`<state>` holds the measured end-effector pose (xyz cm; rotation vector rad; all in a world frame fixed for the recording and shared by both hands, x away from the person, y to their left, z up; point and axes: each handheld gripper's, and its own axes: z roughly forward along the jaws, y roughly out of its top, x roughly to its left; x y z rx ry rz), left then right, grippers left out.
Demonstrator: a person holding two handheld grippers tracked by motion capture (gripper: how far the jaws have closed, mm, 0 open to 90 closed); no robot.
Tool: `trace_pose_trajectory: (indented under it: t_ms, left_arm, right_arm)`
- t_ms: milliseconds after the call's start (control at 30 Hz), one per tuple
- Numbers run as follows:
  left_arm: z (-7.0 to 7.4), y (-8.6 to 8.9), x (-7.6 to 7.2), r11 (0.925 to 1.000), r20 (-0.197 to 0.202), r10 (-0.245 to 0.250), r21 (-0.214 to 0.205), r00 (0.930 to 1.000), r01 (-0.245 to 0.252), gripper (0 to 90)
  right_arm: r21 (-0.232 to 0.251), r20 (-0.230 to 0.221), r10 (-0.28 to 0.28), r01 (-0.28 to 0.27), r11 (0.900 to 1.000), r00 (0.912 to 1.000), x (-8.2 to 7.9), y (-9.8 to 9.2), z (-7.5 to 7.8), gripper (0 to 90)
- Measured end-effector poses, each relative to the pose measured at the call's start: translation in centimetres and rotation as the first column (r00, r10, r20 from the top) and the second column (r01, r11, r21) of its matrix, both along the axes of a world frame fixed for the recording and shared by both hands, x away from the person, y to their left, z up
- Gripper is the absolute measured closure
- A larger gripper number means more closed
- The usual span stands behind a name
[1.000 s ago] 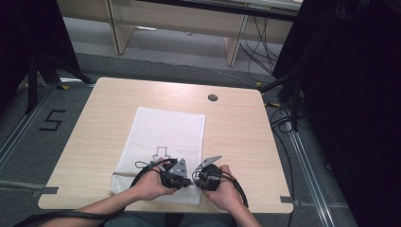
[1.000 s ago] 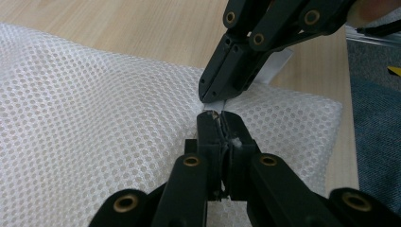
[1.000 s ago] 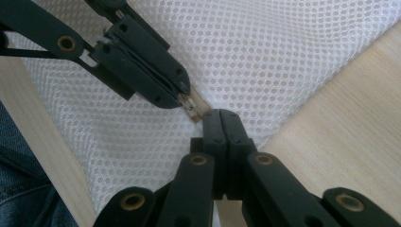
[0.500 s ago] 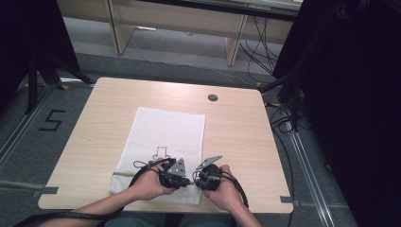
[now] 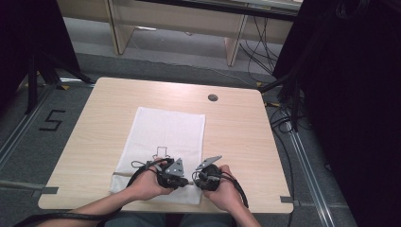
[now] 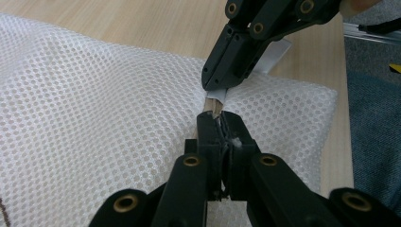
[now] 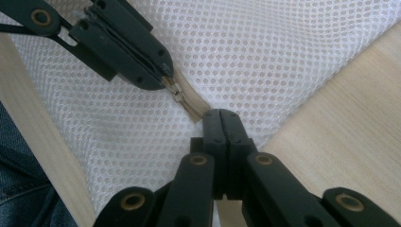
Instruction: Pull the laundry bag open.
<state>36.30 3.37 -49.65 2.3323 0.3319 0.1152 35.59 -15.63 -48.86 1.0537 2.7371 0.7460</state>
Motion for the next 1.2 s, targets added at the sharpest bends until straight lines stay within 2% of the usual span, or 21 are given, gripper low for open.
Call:
trace_pose_trajectory:
  t_ms: [300, 567, 600, 633, 867, 1000, 1033, 1167, 1200]
  left_arm:
    - [-0.01, 0.14, 0.02, 1.0000, 0.003, -0.003, 0.008, 1.0000, 0.003, 87.1]
    - [-0.03, 0.20, 0.01, 1.0000, -0.006, -0.009, 0.003, 0.9999, 0.009, 87.2]
    - [-0.01, 0.20, -0.03, 1.0000, 0.008, -0.005, 0.006, 1.0000, 0.005, 87.1]
    - [-0.01, 0.20, -0.03, 1.0000, 0.007, -0.005, 0.007, 1.0000, 0.005, 87.2]
    - [-0.04, 0.18, 0.03, 1.0000, -0.009, -0.009, 0.001, 0.9999, 0.009, 87.2]
    - [0.00, 0.24, -0.01, 1.0000, -0.001, -0.004, 0.001, 1.0000, 0.004, 87.2]
    - [0.07, 0.33, 0.02, 0.9999, 0.007, -0.004, 0.012, 1.0000, 0.004, 87.2]
    - [0.12, 0.58, 0.07, 1.0000, -0.003, 0.001, 0.002, 1.0000, -0.001, 87.2]
    - [0.14, 0.65, 0.08, 1.0000, -0.002, 0.001, 0.002, 1.0000, -0.001, 87.2]
  right_arm:
    - [0.001, 0.000, -0.002, 0.002, 1.0000, 1.0000, -0.01, -0.01, -0.01, 90.0]
    - [-0.021, 0.006, -0.007, 0.007, 0.9997, 1.0000, -0.18, 0.29, 0.10, 90.0]
    - [-0.022, 0.003, -0.013, 0.014, 0.9997, 0.9999, -0.27, 0.37, 0.09, 90.0]
    - [-0.026, 0.012, 0.000, 0.000, 0.9997, 0.9999, -0.18, 0.31, 0.10, 90.0]
    - [-0.025, 0.016, -0.001, 0.001, 0.9997, 0.9999, -0.22, 0.32, 0.08, 90.0]
    - [-0.026, 0.014, 0.000, 0.000, 0.9997, 0.9999, -0.21, 0.30, 0.10, 90.0]
    - [-0.026, 0.014, 0.002, -0.001, 0.9997, 0.9999, -0.19, 0.30, 0.09, 90.0]
    - [-0.027, 0.009, -0.006, 0.006, 0.9996, 0.9999, -0.12, 0.24, 0.11, 90.0]
    - [-0.027, -0.003, -0.017, 0.017, 0.9995, 0.9999, -0.18, 0.25, 0.15, 90.0]
